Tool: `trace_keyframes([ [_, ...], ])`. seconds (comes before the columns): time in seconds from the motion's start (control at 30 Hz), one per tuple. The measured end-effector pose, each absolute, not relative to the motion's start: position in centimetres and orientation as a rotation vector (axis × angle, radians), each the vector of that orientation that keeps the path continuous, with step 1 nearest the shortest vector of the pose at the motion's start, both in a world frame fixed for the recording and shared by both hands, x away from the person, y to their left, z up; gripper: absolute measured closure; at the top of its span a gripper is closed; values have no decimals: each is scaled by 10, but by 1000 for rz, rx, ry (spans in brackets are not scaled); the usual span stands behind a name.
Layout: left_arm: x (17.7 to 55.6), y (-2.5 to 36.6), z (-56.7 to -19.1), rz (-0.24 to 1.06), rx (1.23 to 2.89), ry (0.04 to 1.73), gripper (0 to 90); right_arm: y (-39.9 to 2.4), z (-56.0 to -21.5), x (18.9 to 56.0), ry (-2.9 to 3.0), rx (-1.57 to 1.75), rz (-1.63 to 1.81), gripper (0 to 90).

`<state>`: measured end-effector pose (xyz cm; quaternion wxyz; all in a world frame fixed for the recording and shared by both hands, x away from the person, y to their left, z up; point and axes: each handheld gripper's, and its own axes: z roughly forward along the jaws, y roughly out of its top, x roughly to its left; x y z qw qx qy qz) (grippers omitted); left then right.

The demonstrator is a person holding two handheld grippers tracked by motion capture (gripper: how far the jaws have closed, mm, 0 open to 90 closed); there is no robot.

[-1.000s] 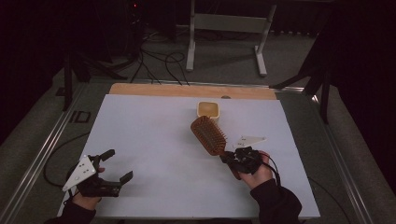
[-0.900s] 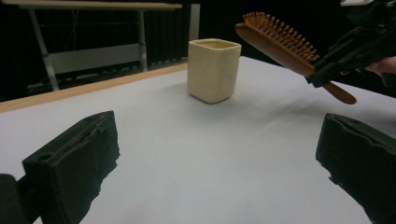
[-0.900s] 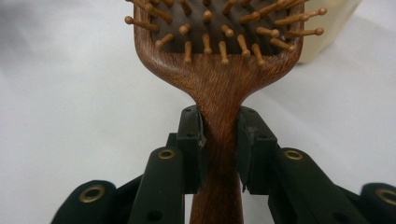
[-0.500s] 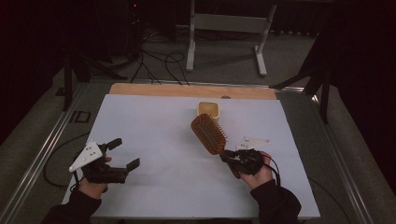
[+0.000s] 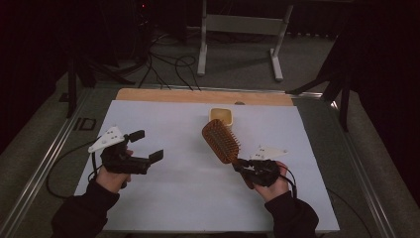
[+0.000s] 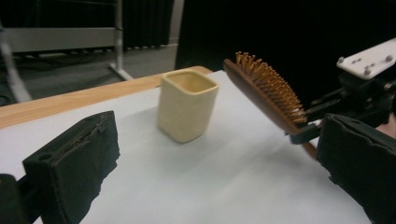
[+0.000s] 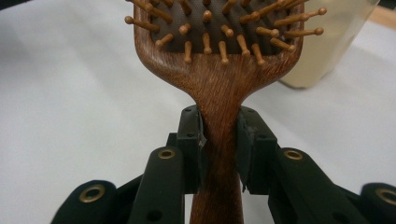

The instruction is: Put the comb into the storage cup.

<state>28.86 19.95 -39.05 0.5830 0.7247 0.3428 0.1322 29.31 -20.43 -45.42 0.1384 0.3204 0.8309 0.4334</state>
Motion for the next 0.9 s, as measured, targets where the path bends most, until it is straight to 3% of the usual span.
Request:
trace_keyframes([
  [0.47,304,139,-363,266,1725,763,0,-204,-442,285,2331,894,1320,733],
  [0.9,328,93,-358,114,1706,843,0,-205,-442,285,2330,904,1328,733],
])
